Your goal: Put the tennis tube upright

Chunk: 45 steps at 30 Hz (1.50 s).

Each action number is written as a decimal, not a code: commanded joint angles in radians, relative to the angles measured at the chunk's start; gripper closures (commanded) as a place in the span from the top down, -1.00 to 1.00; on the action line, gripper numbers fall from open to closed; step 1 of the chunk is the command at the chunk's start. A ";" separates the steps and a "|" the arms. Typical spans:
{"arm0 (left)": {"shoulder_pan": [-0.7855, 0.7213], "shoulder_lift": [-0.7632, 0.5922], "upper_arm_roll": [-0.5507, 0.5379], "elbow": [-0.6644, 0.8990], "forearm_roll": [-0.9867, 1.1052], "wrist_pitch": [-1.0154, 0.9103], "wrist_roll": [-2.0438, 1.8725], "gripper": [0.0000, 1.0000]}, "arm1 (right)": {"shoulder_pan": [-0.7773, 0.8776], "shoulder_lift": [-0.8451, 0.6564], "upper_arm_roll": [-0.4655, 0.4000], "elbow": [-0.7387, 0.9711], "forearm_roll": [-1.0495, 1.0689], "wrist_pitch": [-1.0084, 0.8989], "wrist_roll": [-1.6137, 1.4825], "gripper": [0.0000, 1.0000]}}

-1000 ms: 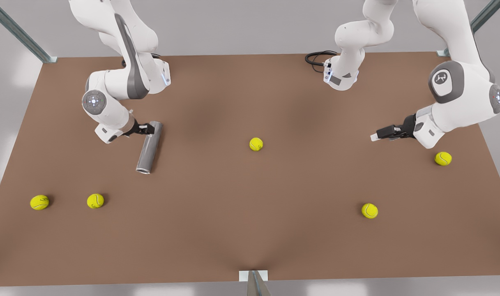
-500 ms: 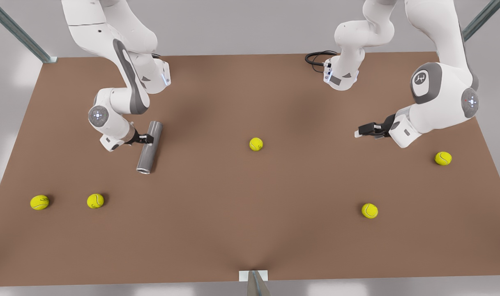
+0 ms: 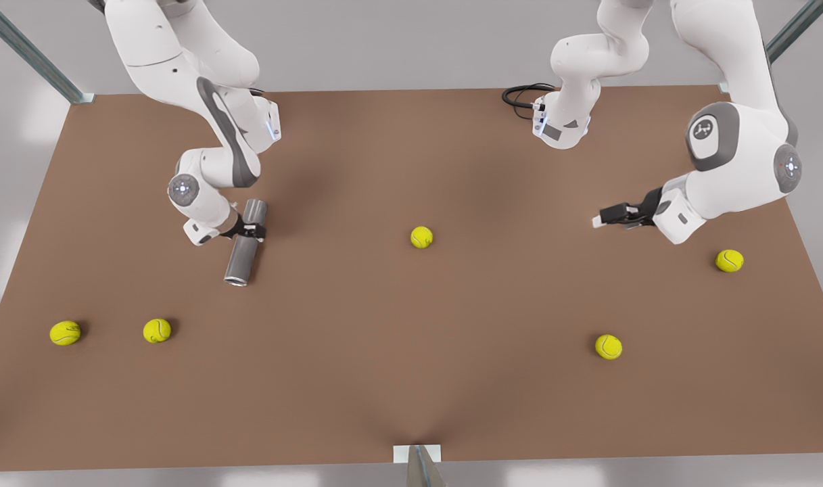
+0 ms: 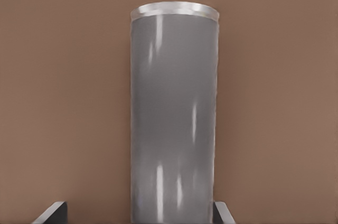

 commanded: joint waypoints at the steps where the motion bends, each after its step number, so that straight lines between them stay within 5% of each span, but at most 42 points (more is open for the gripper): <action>1: -0.022 -0.002 0.000 0.000 0.000 0.000 0.000 0.99 | -0.001 0.000 0.000 0.000 0.000 0.000 0.000 1.00; 11: -0.024 0.011 0.000 0.005 -0.001 0.008 -0.002 0.99 | -0.019 0.059 0.000 -0.006 -0.002 0.054 -0.034 1.00; 15: -0.024 0.146 0.000 0.103 -0.097 0.031 0.000 0.99 | -0.027 0.103 0.000 -0.012 -0.002 0.110 -0.037 1.00; 29: -0.024 0.150 0.000 0.098 -0.095 0.027 0.008 0.99 | -0.039 0.142 0.000 -0.020 -0.002 0.138 -0.051 1.00; 31: -0.026 0.152 -0.002 0.100 -0.097 0.024 0.002 0.99 | -0.039 0.140 0.000 -0.020 -0.002 0.137 -0.051 0.88; 32: -0.024 0.152 -0.002 0.098 -0.121 0.024 0.000 0.99 | -0.039 0.138 0.000 -0.020 -0.002 0.137 -0.051 0.66; 45: -0.026 0.156 0.000 0.095 -0.123 0.031 0.000 0.99 | -0.040 0.134 0.000 -0.023 -0.002 0.135 -0.051 0.60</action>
